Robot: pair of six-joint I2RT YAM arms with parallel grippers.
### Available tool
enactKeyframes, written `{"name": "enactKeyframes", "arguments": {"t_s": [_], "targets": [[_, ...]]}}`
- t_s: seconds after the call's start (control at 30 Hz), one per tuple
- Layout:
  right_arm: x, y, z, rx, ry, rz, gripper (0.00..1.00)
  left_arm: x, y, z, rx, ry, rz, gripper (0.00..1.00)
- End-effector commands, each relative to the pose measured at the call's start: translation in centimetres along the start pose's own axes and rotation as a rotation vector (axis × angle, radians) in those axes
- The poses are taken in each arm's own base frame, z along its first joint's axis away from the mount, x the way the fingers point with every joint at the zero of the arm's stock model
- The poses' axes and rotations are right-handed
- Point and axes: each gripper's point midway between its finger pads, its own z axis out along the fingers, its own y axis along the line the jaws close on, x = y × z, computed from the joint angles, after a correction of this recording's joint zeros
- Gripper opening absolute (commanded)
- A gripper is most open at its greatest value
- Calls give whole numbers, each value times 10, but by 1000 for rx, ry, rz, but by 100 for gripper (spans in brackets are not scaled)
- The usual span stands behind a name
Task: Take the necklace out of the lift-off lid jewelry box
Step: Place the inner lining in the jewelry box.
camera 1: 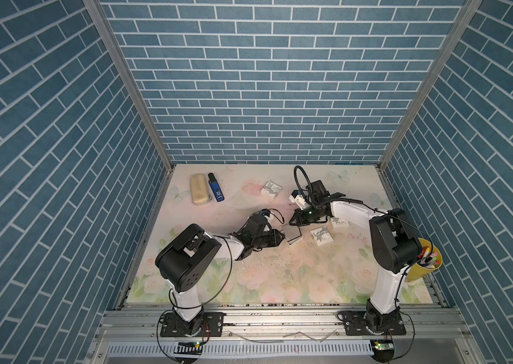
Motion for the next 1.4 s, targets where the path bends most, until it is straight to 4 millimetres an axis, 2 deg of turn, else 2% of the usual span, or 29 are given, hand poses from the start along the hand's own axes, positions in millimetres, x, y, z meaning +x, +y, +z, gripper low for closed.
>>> {"name": "enactKeyframes", "arguments": {"t_s": [0.0,0.27,0.47,0.67,0.87,1.07,1.17,1.37], "targets": [[14,-3,6,11,47,-5,0,-4,4,1,-10,-2,10,25],[16,-4,-6,52,54,-24,0,-10,2,6,-3,-4,23,26],[4,6,-27,71,-30,-30,0,-18,-6,6,-5,7,75,38],[-4,19,-47,63,-86,-44,0,-37,-28,-14,19,-33,156,49],[-10,42,-80,39,-167,-99,0,-56,-61,-47,78,-100,319,62],[-17,77,-107,-97,-256,-171,0,-70,-102,-77,274,-219,412,77],[-19,89,-117,-142,-288,-200,0,-72,-114,-81,369,-249,386,79],[-21,112,-134,-247,-350,-227,0,-71,-121,-78,482,-250,317,77]]}}
